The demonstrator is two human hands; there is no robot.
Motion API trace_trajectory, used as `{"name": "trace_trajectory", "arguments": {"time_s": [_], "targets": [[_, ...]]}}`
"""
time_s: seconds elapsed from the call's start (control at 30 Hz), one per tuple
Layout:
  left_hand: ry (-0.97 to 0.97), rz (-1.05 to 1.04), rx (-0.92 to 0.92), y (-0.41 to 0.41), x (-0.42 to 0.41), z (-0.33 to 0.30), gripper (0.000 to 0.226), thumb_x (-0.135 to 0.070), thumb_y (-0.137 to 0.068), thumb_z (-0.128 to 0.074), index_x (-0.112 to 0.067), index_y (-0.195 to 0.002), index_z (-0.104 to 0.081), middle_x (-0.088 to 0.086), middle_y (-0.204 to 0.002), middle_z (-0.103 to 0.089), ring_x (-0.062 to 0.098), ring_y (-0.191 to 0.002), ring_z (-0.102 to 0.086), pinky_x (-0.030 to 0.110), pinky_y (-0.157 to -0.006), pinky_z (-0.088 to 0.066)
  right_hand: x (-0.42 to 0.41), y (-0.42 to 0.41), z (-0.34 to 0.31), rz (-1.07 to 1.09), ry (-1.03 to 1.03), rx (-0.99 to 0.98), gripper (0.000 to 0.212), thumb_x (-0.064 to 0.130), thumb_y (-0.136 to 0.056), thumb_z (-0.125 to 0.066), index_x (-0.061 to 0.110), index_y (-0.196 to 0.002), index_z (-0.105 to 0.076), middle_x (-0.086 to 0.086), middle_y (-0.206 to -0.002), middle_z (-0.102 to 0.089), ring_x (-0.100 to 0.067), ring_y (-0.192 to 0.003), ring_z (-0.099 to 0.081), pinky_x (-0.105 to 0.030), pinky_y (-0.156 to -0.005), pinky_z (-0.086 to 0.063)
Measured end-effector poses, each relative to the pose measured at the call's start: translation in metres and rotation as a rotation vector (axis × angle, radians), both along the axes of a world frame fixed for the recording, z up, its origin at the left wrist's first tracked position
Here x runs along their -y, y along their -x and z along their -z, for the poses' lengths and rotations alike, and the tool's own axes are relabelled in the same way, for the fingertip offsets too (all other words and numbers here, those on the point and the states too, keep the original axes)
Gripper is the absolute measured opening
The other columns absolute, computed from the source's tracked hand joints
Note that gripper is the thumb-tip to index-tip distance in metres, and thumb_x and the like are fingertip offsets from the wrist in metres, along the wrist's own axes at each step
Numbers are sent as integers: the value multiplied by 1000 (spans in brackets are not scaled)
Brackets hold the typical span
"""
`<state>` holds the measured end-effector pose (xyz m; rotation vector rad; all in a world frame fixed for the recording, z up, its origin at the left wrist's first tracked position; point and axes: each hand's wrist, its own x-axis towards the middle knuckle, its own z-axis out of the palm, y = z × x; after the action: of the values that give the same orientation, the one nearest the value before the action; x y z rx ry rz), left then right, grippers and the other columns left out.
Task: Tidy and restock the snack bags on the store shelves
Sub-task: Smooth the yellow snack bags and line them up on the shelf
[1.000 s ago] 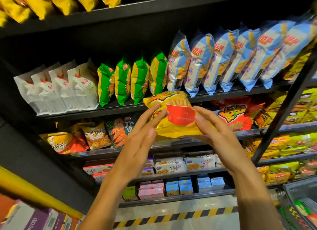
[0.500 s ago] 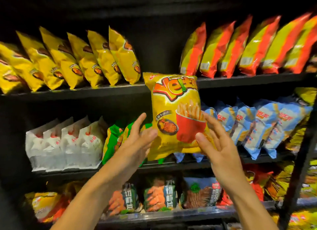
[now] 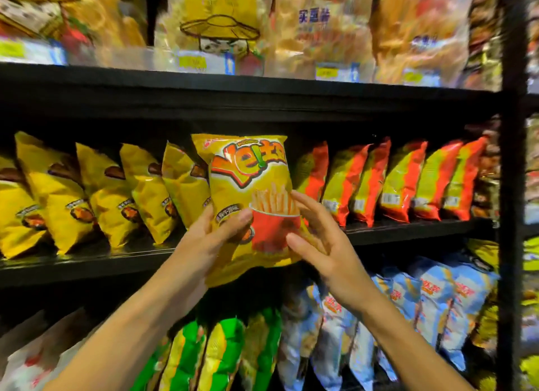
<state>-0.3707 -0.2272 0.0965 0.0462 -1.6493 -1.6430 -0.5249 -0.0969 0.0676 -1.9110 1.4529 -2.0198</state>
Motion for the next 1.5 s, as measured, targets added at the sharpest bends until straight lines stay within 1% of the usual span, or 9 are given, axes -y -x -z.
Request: {"name": "trace_trajectory", "arguments": {"time_s": [0.17, 0.33, 0.47, 0.6, 0.8, 1.0, 1.13, 1.3, 1.5], "targets": [[86, -104, -26, 31, 21, -31, 79, -37, -74, -83, -35, -143, -45, -7, -120, -73, 12, -100, -75, 29, -74, -63, 19, 44, -30, 171, 99, 54, 67, 28, -92, -71, 28, -152, -41, 9, -149, -54, -4, -136, -52, -22, -109, -46], [471, -470, -7, 83, 56, -43, 107, -60, -60, -89, -43, -142, -24, -3, -142, -46, 15, -129, -53, 39, -103, -53, 55, 102, -45, 666, 86, -56, 86, 30, -90, -80, 30, -158, -27, 6, -159, -39, -11, -144, -38, -39, -119, -38], [644, -657, 78, 124, 69, -48, 94, -31, -77, -89, -21, -144, -24, 2, -137, -33, 14, -124, -41, 25, -95, -40, 82, 123, -53, 918, 4, -192, 106, 47, -85, -79, 28, -163, -9, -1, -170, -15, -21, -157, -10, -46, -126, -24], [673, -723, 149, 156, 75, -47, 91, -36, -82, -85, -18, -143, -21, 4, -129, -37, 14, -112, -45, 25, -81, -42, 94, 128, -59, 1066, -171, -306, 122, 62, -84, -73, 24, -162, 13, -13, -171, 5, -28, -158, 12, -43, -127, -8], [634, -704, 371, 183, 81, -46, 101, -55, -85, -76, -15, -148, -8, 14, -142, -43, 31, -122, -57, 46, -96, -55, 99, 138, -56, 1096, -227, -430, 107, 51, -88, -73, 24, -163, -2, -16, -170, 1, -31, -158, 10, -46, -127, -12], [641, -623, 470, 179, 74, -38, 104, -49, -96, -65, -17, -158, 12, 15, -155, -24, 31, -136, -45, 35, -99, -44, 94, 146, -57, 972, -120, -342, 84, 35, -89, -78, 30, -158, -30, -5, -170, -6, -26, -157, -11, -46, -110, -45], [665, -677, 401, 176, 76, -41, 96, -45, -98, -63, -27, -156, 12, 14, -148, -26, 32, -132, -47, 42, -104, -51, 86, 147, -56, 910, -14, -279, 85, 32, -88, -81, 34, -158, -33, 0, -169, -8, -16, -153, -14, -42, -109, -44], [758, -646, 648, 184, 70, -35, 105, -55, -101, -53, -18, -156, 29, 21, -163, -11, 38, -143, -39, 48, -114, -42, 80, 145, -49, 907, 8, -320, 88, 36, -86, -82, 37, -158, -31, 3, -170, -7, -18, -153, -14, -40, -105, -47], [813, -830, 746, 196, 62, -36, 93, -58, -103, -43, -13, -158, 16, 21, -157, -28, 37, -137, -46, 47, -105, -44, 83, 147, -46, 928, 7, -331, 88, 39, -86, -81, 39, -158, -30, 3, -170, -5, -21, -155, -13, -41, -103, -51]]}}
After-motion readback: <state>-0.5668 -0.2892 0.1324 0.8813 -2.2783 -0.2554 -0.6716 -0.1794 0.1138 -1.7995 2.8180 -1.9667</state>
